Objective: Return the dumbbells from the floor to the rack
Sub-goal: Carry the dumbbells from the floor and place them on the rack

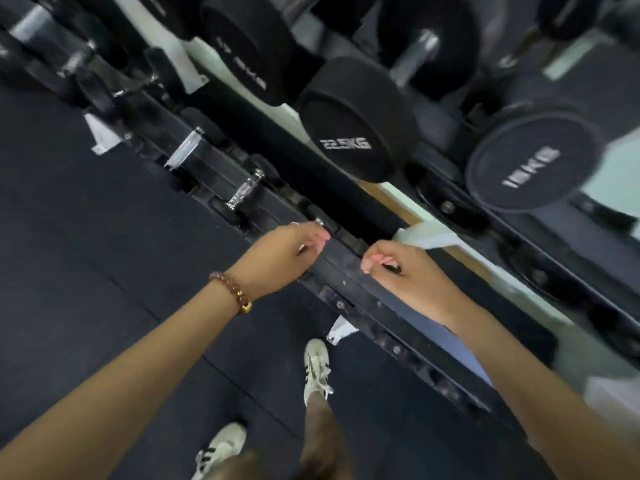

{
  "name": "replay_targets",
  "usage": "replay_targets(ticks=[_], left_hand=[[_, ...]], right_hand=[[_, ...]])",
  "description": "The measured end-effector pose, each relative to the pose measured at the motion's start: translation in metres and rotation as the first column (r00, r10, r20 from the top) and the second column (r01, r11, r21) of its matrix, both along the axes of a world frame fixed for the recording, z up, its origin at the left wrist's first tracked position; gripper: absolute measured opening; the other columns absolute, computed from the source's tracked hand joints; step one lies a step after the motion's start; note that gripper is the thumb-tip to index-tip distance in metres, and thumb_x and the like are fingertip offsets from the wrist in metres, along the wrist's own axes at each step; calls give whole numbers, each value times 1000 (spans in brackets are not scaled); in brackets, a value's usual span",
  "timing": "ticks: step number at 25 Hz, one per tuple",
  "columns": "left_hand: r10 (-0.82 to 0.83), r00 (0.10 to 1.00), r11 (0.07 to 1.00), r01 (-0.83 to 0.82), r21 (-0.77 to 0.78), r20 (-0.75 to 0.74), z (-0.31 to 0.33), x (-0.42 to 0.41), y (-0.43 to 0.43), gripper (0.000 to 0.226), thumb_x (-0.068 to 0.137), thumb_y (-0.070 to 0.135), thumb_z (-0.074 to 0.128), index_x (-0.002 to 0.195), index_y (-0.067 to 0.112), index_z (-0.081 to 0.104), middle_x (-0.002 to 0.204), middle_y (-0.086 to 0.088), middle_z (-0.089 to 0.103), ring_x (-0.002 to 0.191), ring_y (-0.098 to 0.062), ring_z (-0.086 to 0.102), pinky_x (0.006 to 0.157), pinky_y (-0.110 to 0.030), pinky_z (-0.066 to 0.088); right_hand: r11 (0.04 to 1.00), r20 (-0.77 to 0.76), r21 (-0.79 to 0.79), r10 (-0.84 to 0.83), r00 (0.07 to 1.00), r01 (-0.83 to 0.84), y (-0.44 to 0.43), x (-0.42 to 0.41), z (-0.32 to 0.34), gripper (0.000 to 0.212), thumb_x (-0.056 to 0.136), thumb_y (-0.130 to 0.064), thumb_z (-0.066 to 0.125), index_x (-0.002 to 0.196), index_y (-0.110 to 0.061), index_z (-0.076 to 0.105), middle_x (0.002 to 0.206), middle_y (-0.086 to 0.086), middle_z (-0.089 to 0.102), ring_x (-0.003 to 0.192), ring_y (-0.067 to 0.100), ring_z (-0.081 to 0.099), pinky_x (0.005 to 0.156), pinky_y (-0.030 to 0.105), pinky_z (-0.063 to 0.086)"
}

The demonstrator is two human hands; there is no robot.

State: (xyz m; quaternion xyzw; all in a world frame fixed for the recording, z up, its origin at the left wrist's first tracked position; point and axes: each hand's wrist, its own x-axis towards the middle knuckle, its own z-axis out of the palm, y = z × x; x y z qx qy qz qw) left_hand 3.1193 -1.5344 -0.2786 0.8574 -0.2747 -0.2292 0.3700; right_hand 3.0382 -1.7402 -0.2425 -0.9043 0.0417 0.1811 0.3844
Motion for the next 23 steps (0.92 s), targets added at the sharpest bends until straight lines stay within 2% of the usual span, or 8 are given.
replay_targets(ticks=[2, 5, 7, 10, 13, 16, 18, 23], left_hand=[[-183, 979, 983, 181, 25, 89, 47, -32, 4, 25, 95, 22, 47, 116, 25, 60, 111, 11, 66, 101, -6, 61, 90, -26, 48], [-454, 833, 888, 396, 232, 317, 105, -82, 14, 17, 92, 29, 46, 103, 27, 60, 95, 11, 68, 82, -9, 63, 73, -25, 48], [-529, 783, 848, 477, 231, 328, 140, -111, 22, 18, 93, 33, 45, 100, 27, 60, 92, 12, 67, 72, -5, 58, 68, -23, 46], [-638, 713, 768, 617, 173, 290, 184, -152, 14, 16, 94, 29, 46, 99, 25, 62, 94, 11, 66, 68, -1, 55, 69, -23, 47], [-738, 607, 660, 740, 127, 296, 216, -208, 0, 15, 93, 25, 48, 98, 24, 62, 92, 9, 64, 78, -6, 59, 73, -25, 48], [-819, 469, 529, 841, 117, 332, 237, -294, -11, 14, 92, 24, 50, 97, 25, 63, 94, 10, 64, 87, -10, 61, 80, -30, 51], [-864, 358, 420, 900, 116, 353, 247, -365, -15, 13, 92, 26, 51, 97, 27, 62, 96, 10, 66, 88, -10, 62, 80, -33, 51], [-950, 62, 101, 989, 112, 306, 265, -579, 1, 12, 92, 30, 52, 94, 27, 63, 90, 12, 64, 81, -3, 60, 75, -30, 51]], right_hand=[[995, 21, -68, -66, 998, 68, 13, -59, 54, 10, 91, -26, 56, 87, -29, 64, 91, -13, 67, 92, -3, 60, 84, 14, 45], [978, -35, -63, -201, 979, 199, 36, -146, 121, 14, 91, -31, 56, 82, -27, 67, 88, -7, 69, 89, 3, 64, 83, 20, 46], [949, -66, -29, -315, 947, 314, 54, -199, 167, 17, 90, -29, 57, 80, -24, 70, 87, -4, 71, 86, 11, 66, 81, 25, 48], [881, 15, -36, -471, 882, 471, 73, -269, 219, 17, 91, -25, 57, 87, -16, 70, 88, 1, 70, 85, 14, 66, 79, 27, 51], [790, 77, -53, -607, 791, 611, 89, -340, 244, 15, 93, -21, 56, 89, -13, 69, 90, 3, 70, 86, 13, 65, 85, 27, 48], [678, 111, -87, -721, 684, 730, 117, -445, 257, 13, 88, -35, 59, 84, -26, 67, 88, -2, 69, 88, 13, 64, 87, 32, 47], [581, 157, -83, -795, 586, 810, 142, -524, 260, 15, 85, -39, 60, 82, -26, 67, 86, -1, 69, 84, 12, 64, 84, 33, 48], [314, 195, -94, -924, 327, 945, 238, -733, 257, 10, 91, -25, 60, 82, -23, 64, 75, -8, 64, 65, -2, 55, 65, 13, 42]])
